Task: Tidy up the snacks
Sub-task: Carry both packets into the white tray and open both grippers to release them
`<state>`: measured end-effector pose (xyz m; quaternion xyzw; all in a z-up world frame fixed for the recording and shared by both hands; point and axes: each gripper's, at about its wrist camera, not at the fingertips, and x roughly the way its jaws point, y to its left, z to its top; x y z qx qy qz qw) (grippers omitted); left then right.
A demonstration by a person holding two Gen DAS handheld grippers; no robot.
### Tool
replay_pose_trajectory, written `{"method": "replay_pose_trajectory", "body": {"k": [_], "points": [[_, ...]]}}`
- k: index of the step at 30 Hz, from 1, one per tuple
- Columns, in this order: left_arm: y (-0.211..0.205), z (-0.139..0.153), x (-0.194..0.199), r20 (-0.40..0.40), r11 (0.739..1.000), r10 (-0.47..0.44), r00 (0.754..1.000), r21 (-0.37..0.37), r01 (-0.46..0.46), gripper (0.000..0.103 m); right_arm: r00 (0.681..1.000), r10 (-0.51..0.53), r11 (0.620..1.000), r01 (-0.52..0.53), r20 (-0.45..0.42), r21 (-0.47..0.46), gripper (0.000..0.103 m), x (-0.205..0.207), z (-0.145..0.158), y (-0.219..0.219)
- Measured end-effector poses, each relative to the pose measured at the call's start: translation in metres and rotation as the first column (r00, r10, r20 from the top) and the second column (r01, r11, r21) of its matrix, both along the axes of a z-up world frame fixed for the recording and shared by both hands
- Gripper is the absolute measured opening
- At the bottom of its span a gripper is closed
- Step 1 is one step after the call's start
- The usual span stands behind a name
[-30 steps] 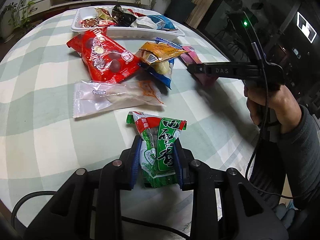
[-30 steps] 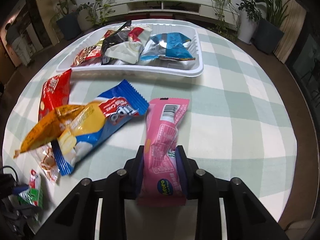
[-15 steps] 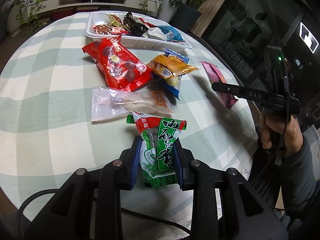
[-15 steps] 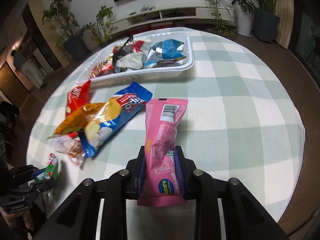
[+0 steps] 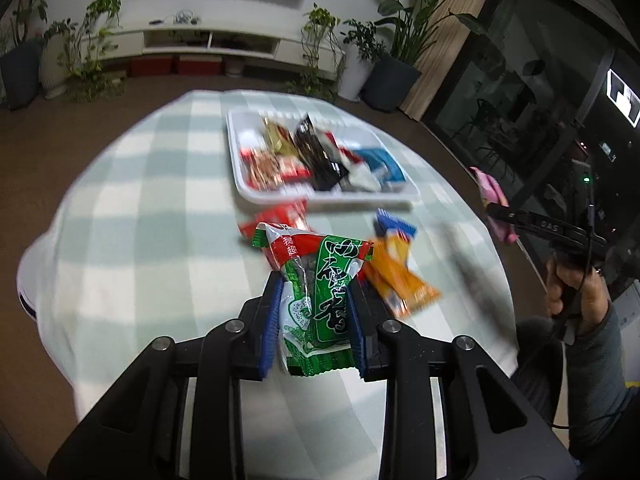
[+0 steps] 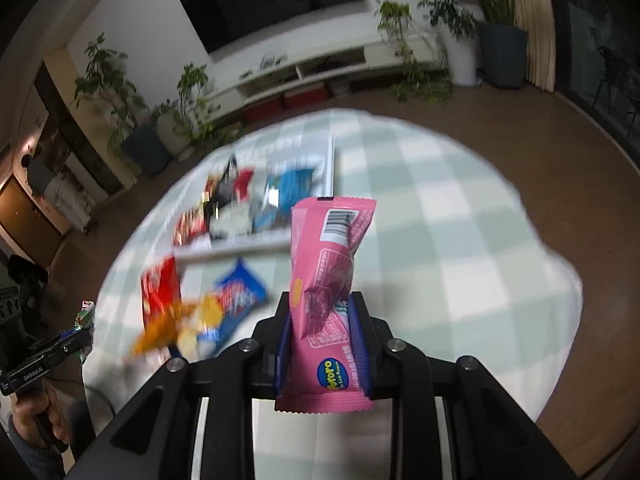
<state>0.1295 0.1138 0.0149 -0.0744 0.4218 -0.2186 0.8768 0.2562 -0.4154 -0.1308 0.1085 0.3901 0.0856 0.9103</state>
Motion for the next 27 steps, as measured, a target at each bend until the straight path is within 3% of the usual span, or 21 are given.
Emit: {"method": "replay_pose_trajectory", "body": {"k": [6, 9, 12, 18, 27], "points": [[-0.003, 0.034, 0.082, 0.054, 0.999, 0.016, 0.998, 0.037, -0.018, 0.027, 0.987, 0.107, 0.993, -0.101, 0.122, -0.056, 0.028, 0.046, 0.053, 0.039], [-0.019, 0.042, 0.125, 0.072, 0.998, 0.003, 0.997, 0.07, -0.008, 0.027, 0.979, 0.164, 0.985, -0.156, 0.121, -0.07, 0.028, 0.079, 0.058, 0.068], [-0.038, 0.032, 0.168, 0.054, 0.994, -0.015, 0.998, 0.106, 0.009, 0.027, 0.978, 0.197, 0.979, -0.193, 0.063, -0.073, 0.028, 0.12, 0.043, 0.092], [-0.065, -0.012, 0.22, -0.01, 0.99, -0.021, 1.0, 0.141, 0.022, 0.027, 0.975, 0.217, 0.96, -0.222, -0.05, -0.169, 0.028, 0.179, 0.0, 0.119], [-0.083, -0.057, 0.24, -0.059, 0.98, -0.027, 0.998, 0.195, 0.038, 0.028, 0.973, 0.196, 0.956, -0.218, -0.126, -0.195, 0.029, 0.198, -0.041, 0.119]]}}
